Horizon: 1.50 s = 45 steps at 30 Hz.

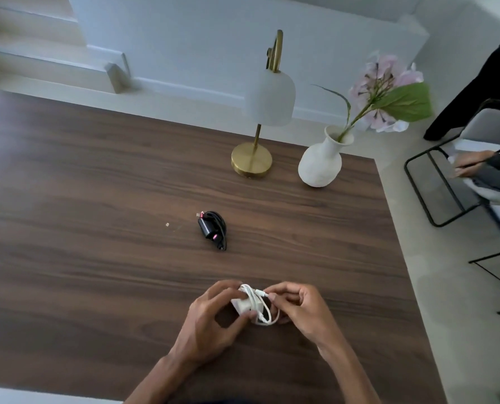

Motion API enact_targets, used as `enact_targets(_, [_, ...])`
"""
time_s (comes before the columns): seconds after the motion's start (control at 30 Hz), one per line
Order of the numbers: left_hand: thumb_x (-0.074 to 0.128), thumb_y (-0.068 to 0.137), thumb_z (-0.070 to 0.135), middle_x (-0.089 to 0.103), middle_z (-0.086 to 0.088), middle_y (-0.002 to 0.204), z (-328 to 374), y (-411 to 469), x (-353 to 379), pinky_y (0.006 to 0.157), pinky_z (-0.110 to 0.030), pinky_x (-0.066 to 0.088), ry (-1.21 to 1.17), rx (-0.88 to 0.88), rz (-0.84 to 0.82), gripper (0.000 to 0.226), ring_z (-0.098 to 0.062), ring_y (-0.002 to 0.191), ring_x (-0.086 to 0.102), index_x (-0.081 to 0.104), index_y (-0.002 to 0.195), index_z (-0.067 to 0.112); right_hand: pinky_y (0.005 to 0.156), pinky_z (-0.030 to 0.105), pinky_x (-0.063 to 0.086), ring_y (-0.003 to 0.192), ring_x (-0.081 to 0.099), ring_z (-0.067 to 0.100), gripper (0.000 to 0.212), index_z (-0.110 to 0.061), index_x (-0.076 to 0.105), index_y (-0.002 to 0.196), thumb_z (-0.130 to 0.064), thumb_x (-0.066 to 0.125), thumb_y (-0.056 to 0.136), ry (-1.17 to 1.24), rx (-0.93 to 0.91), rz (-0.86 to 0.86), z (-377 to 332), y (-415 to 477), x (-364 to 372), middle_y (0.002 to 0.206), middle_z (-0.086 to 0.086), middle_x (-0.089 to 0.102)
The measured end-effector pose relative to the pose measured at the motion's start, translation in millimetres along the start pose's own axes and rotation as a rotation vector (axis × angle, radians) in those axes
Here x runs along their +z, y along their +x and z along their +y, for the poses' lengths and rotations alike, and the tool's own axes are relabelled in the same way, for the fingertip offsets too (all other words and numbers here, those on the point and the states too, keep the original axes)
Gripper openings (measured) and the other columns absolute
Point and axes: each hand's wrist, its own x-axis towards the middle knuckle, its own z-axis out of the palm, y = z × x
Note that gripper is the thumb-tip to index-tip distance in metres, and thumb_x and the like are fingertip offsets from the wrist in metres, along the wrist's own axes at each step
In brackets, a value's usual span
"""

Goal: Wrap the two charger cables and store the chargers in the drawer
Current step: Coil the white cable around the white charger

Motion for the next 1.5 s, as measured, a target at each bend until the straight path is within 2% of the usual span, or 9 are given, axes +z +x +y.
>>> enact_targets(0.1, [0.087, 0.077, 0.031, 0.075, 0.01, 0.112, 0, 2, 1, 0.089, -0.033, 0.061, -0.175, -0.1, 0.007, 0.03, -0.005, 0.106, 0.073, 0.075, 0.1, 0.018, 0.064, 0.026, 0.055, 0.068, 0.068, 0.008, 0.011, -0.017, 0.08, 0.094, -0.013, 0.07, 0.092, -0.022, -0.015, -0.019, -1, -2, -3, 0.071, 0.002, 0.075])
enact_targets(0.2, [0.089, 0.074, 0.028, 0.078, 0.011, 0.112, 0, 4, 0, 0.095, -0.032, 0.06, -0.269, -0.184, -0.036, 0.036, -0.006, 0.109, 0.073, 0.074, 0.104, 0.017, 0.062, 0.019, 0.053, 0.068, 0.07, 0.004, 0.014, -0.016, 0.081, 0.094, -0.008, 0.071, 0.091, -0.044, -0.046, -0.034, -4, -1, 0, 0.076, 0.0, 0.079])
enact_targets(0.37, [0.09, 0.073, 0.022, 0.079, 0.009, 0.108, -2, 13, -4, 0.096, -0.034, 0.06, -0.325, -0.246, -0.118, 0.035, -0.007, 0.106, 0.075, 0.074, 0.103, 0.018, 0.046, 0.021, 0.05, 0.058, 0.065, 0.006, 0.018, -0.021, 0.08, 0.087, -0.006, 0.072, 0.09, -0.045, -0.067, -0.009, -5, 5, 9, 0.074, -0.002, 0.075])
enact_targets(0.47, [0.092, 0.07, 0.024, 0.079, 0.008, 0.108, -2, 16, -7, 0.096, -0.033, 0.059, -0.341, -0.27, -0.153, 0.039, -0.007, 0.106, 0.074, 0.074, 0.105, 0.02, 0.043, 0.02, 0.05, 0.055, 0.065, 0.009, 0.016, -0.015, 0.079, 0.082, -0.001, 0.074, 0.086, 0.042, -0.061, 0.037, 0, 7, 12, 0.08, 0.003, 0.072])
enact_targets(0.6, [0.093, 0.068, 0.026, 0.08, 0.009, 0.107, 1, 18, -9, 0.096, -0.029, 0.059, -0.354, -0.294, -0.161, 0.04, -0.004, 0.105, 0.074, 0.075, 0.104, 0.022, 0.053, 0.017, 0.05, 0.058, 0.065, 0.006, 0.005, -0.004, 0.078, 0.088, -0.005, 0.077, 0.083, 0.159, -0.024, 0.046, 2, 7, 16, 0.072, 0.004, 0.075])
enact_targets(0.7, [0.093, 0.067, 0.028, 0.08, 0.01, 0.104, 3, 20, -10, 0.096, -0.028, 0.059, -0.352, -0.302, -0.163, 0.041, -0.003, 0.103, 0.074, 0.076, 0.104, 0.023, 0.073, 0.02, 0.056, 0.075, 0.072, 0.013, 0.026, -0.009, 0.077, 0.097, -0.018, 0.08, 0.073, 0.324, 0.027, 0.091, 4, 7, 16, 0.085, 0.01, 0.079])
enact_targets(0.87, [0.093, 0.068, 0.026, 0.08, 0.008, 0.103, 5, 20, -9, 0.095, -0.031, 0.06, -0.358, -0.31, -0.155, 0.04, -0.005, 0.102, 0.075, 0.075, 0.103, 0.021, 0.077, 0.024, 0.059, 0.084, 0.074, 0.021, 0.02, -0.005, 0.074, 0.109, -0.004, 0.064, 0.092, 0.442, 0.088, 0.041, 7, 3, 9, 0.092, 0.018, 0.076])
enact_targets(1.03, [0.094, 0.067, 0.025, 0.08, 0.008, 0.104, 6, 20, -6, 0.096, -0.031, 0.059, -0.359, -0.313, -0.101, 0.038, -0.005, 0.103, 0.075, 0.075, 0.099, 0.019, 0.084, 0.026, 0.06, 0.093, 0.072, 0.023, 0.018, 0.001, 0.076, 0.105, -0.002, 0.068, 0.089, 0.344, 0.102, -0.041, 1, -8, 1, 0.105, 0.025, 0.076])
enact_targets(1.5, [0.095, 0.066, 0.025, 0.075, 0.0, 0.102, 3, 18, 0, 0.091, -0.032, 0.061, -0.341, -0.289, -0.061, 0.039, -0.016, 0.101, 0.075, 0.072, 0.097, 0.022, 0.084, 0.026, 0.057, 0.09, 0.073, 0.016, 0.015, -0.011, 0.081, 0.092, 0.0, 0.073, 0.086, 0.111, -0.016, -0.023, -2, 3, 3, 0.096, 0.011, 0.08])
